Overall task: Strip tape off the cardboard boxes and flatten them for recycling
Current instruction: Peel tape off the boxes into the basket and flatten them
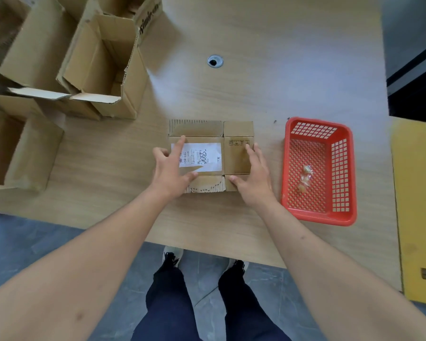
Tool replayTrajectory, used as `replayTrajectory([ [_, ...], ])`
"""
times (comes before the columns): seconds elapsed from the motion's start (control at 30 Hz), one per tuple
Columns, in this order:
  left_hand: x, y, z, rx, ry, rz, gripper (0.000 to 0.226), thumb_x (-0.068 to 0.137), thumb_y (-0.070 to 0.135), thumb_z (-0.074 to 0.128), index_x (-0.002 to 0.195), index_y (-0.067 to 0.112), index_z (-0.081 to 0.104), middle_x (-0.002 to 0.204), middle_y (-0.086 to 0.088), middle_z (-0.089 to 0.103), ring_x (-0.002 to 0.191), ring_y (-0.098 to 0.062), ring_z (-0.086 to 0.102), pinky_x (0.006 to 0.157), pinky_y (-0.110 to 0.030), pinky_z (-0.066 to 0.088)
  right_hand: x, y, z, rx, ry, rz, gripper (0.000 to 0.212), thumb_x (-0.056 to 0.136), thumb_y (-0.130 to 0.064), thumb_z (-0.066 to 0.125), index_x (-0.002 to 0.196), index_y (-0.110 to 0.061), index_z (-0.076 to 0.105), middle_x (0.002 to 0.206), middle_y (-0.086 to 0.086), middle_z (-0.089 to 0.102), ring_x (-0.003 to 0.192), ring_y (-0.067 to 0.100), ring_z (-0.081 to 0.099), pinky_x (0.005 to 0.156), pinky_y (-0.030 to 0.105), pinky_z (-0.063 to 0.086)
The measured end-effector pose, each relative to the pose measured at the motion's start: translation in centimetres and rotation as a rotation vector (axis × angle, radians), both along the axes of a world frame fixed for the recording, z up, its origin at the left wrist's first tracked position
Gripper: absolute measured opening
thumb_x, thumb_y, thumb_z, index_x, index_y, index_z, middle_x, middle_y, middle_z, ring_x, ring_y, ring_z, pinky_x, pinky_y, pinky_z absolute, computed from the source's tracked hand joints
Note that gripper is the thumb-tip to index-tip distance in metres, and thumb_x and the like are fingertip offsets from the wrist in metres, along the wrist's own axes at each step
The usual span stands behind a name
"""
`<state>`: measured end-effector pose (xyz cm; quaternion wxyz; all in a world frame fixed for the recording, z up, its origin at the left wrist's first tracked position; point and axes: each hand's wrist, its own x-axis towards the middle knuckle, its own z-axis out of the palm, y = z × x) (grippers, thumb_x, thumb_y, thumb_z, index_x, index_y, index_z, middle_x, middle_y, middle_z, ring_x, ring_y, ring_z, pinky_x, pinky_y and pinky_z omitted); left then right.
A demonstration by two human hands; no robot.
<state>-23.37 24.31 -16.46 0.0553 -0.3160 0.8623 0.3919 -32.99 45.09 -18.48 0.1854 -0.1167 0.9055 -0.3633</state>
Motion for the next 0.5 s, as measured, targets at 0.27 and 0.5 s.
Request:
replayTrajectory([
  [0.27, 1.8, -2.5, 8.2, -0.164, 0.103, -0.201, 0.095, 0.088, 0.049, 0.075, 0.160, 0.043, 0.013, 0.117, -0.003, 0.038, 0.101, -0.025, 0.050, 0.097, -0.043, 0.049, 3.0, -0.2, 10.2, -0.053, 0.099, -0.046, 0.100, 0.081, -0.023, 0.087, 0.162, -0.028, 0.028, 0.149, 0.004, 0.045, 0.139, 0.016, 0.042, 0.111, 0.020, 0.031],
  [0.5, 3.8, -1.0, 15.4, -0.244, 0.194, -0.458, 0.096, 0.092, 0.051, 0.069, 0.161, 0.040, 0.004, 0.129, -0.007, 0.041, 0.110, -0.029, 0.054, 0.096, -0.044, 0.048, 11.1, 1.8, 17.2, 0.009, 0.223, -0.315, 0.102, 0.083, -0.031, 0.084, 0.163, -0.033, 0.020, 0.153, 0.004, 0.040, 0.139, 0.021, 0.040, 0.114, 0.040, 0.036],
])
